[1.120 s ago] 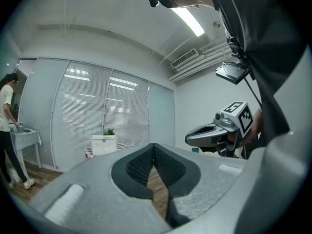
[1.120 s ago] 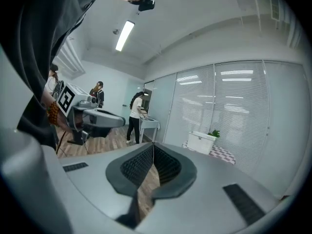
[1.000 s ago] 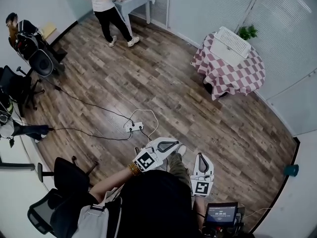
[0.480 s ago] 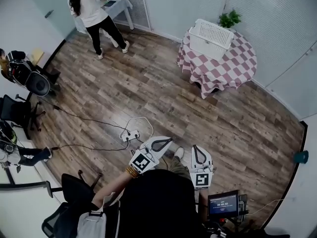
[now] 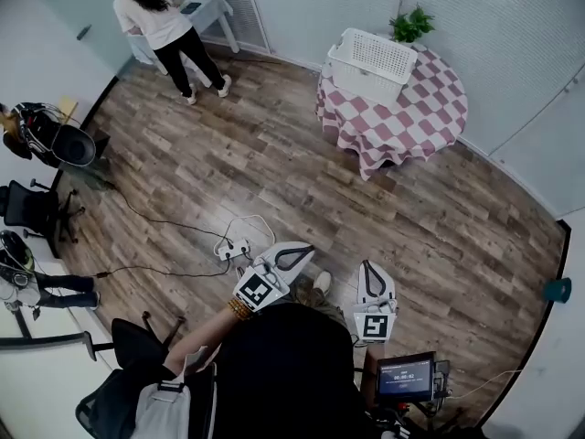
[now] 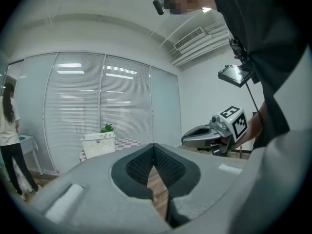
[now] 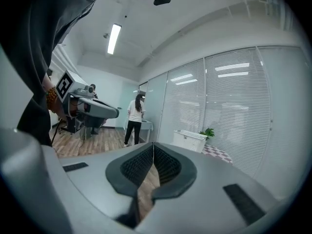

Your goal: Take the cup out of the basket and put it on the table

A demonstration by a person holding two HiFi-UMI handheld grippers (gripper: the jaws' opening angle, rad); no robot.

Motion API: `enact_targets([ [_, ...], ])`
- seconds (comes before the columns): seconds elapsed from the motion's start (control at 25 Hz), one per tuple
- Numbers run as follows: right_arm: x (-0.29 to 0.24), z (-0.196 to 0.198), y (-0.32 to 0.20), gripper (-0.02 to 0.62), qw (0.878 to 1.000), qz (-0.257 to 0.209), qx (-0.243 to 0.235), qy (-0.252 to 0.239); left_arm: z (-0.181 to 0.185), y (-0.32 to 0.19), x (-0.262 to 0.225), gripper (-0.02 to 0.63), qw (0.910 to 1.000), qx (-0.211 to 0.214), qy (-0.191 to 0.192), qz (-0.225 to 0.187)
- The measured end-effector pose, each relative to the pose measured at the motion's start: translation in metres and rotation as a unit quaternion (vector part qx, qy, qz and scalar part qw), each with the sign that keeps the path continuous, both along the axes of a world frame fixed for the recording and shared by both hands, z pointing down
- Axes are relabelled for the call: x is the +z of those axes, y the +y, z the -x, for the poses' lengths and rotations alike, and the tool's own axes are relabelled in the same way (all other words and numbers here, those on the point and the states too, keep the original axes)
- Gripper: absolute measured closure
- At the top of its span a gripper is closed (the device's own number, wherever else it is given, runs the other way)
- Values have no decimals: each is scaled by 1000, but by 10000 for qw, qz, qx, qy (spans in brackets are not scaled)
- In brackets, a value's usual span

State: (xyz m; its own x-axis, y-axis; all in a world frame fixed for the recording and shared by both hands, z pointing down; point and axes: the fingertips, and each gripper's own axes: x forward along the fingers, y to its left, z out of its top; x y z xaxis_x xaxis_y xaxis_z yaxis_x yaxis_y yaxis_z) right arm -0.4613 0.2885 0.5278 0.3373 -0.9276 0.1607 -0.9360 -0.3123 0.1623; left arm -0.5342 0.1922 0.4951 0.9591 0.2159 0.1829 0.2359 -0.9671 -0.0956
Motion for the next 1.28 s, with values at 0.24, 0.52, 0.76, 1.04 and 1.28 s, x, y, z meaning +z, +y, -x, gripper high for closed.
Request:
enact_targets([
  [0.24, 6, -12, 4, 586, 10000, 19, 25, 27, -24, 1, -6, 601, 9999, 116, -49, -78],
  [0.52, 9, -25, -2, 585, 10000, 30, -51, -12, -49, 3, 1, 601, 9997, 245, -33, 29],
  [0.76, 9, -40, -8, 586, 10000, 53, 72, 37, -73, -4, 4, 601, 9990, 447, -35, 70],
  [1.04, 13, -68, -38, 585, 9994, 321, 106, 61, -114, -35, 8, 601, 9981, 585, 128, 174],
  [1.28, 0, -96, -90, 586, 9983, 502, -260, 129, -149, -71, 12, 601, 9978, 561, 200, 289],
])
